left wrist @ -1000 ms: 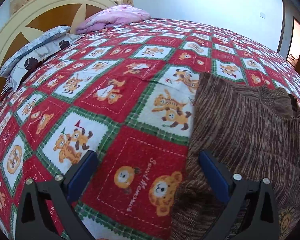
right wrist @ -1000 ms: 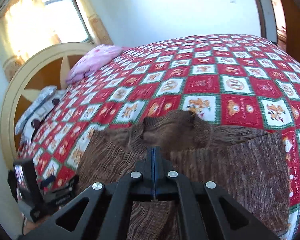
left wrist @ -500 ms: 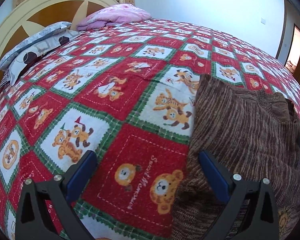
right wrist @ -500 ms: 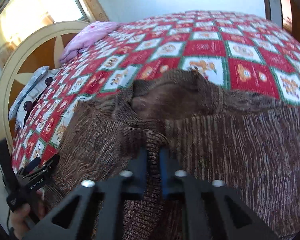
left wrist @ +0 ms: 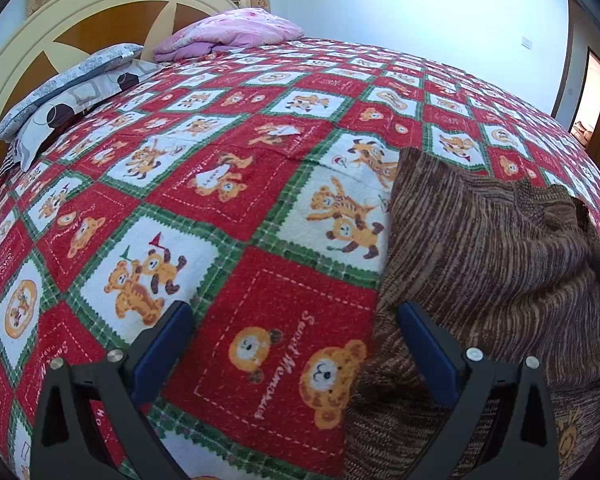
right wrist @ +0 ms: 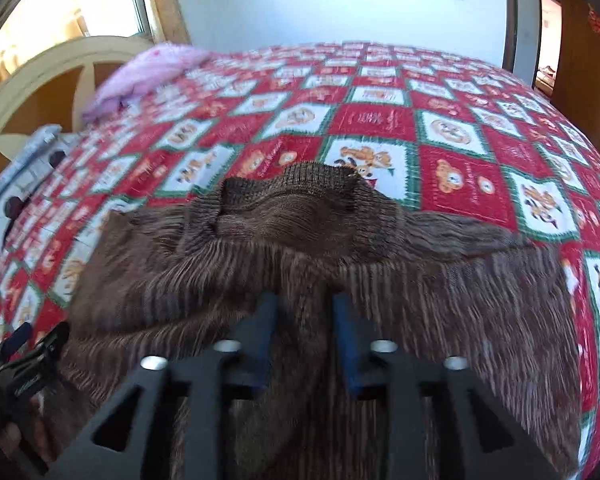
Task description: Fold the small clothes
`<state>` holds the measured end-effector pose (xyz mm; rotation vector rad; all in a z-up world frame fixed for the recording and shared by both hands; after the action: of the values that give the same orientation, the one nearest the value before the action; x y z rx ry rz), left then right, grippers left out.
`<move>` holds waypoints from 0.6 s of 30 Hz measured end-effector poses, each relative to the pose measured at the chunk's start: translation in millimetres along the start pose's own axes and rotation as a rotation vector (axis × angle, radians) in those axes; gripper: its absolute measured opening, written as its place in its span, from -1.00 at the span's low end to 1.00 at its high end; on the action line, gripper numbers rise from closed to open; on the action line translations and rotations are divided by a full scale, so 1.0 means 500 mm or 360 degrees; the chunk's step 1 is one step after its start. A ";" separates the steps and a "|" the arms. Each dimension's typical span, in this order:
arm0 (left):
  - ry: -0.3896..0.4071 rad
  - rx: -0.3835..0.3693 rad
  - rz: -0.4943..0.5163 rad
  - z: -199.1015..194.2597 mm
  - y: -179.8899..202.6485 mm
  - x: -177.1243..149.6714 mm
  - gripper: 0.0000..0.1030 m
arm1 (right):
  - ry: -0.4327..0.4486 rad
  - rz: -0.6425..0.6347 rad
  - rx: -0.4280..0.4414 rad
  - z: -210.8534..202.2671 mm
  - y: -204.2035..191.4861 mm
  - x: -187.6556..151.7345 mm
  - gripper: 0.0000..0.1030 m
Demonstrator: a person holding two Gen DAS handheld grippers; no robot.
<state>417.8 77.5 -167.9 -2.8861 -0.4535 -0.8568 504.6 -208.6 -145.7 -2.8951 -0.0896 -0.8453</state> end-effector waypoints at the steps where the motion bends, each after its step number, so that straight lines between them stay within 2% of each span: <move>1: 0.0004 -0.0002 -0.0001 -0.001 0.000 0.000 1.00 | 0.0000 0.0021 0.0040 -0.013 0.006 -0.011 -0.15; 5: 0.0024 -0.0124 -0.0081 -0.018 -0.028 0.003 1.00 | 0.0019 0.0109 0.0212 -0.082 0.022 -0.070 -0.15; 6: 0.0037 -0.0123 -0.0103 -0.027 -0.036 0.008 1.00 | 0.0003 0.0095 0.0267 -0.094 0.019 -0.087 -0.15; 8: 0.0121 -0.0071 -0.0092 -0.046 -0.036 0.022 1.00 | -0.0044 0.0062 0.0303 -0.093 0.002 -0.105 -0.15; 9: 0.0186 -0.0045 -0.0045 -0.058 -0.026 0.034 1.00 | -0.0088 0.0055 0.0308 -0.085 -0.005 -0.114 -0.15; 11: 0.0214 0.0012 0.0093 -0.061 0.010 0.060 1.00 | -0.0116 0.0063 0.0358 -0.072 -0.019 -0.122 -0.17; 12: 0.0202 0.0041 0.0176 -0.054 0.033 0.075 1.00 | -0.0108 0.0060 0.0347 -0.070 -0.023 -0.124 -0.23; 13: 0.0185 0.0070 0.0267 -0.040 0.060 0.091 1.00 | -0.0090 0.0067 0.0322 -0.069 -0.025 -0.124 -0.49; 14: 0.0183 0.0124 0.0317 -0.023 0.080 0.103 1.00 | -0.0080 0.0078 0.0323 -0.069 -0.024 -0.125 -0.66; 16: 0.0197 0.0274 0.0343 0.015 0.096 0.121 1.00 | -0.0077 0.0051 0.0347 -0.074 -0.030 -0.132 -0.88; 18: 0.0080 0.0407 0.0367 0.068 0.100 0.135 1.00 | -0.0072 -0.0014 0.0307 -0.086 -0.038 -0.148 -0.89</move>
<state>504.5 53.2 -159.7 -2.6120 -0.2018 -0.7697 417.9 -197.2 -147.7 -2.7355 -0.1783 -0.7287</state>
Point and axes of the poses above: each gripper's, at about its wrist camera, not at the fingertips, and z roughly the way its jaws point, y to its right, x to its top, the point moved 1 cm from there along z, roughly the way its jaws point, and after that the axes turned 7 degrees about -y, right-handed, at the moved point
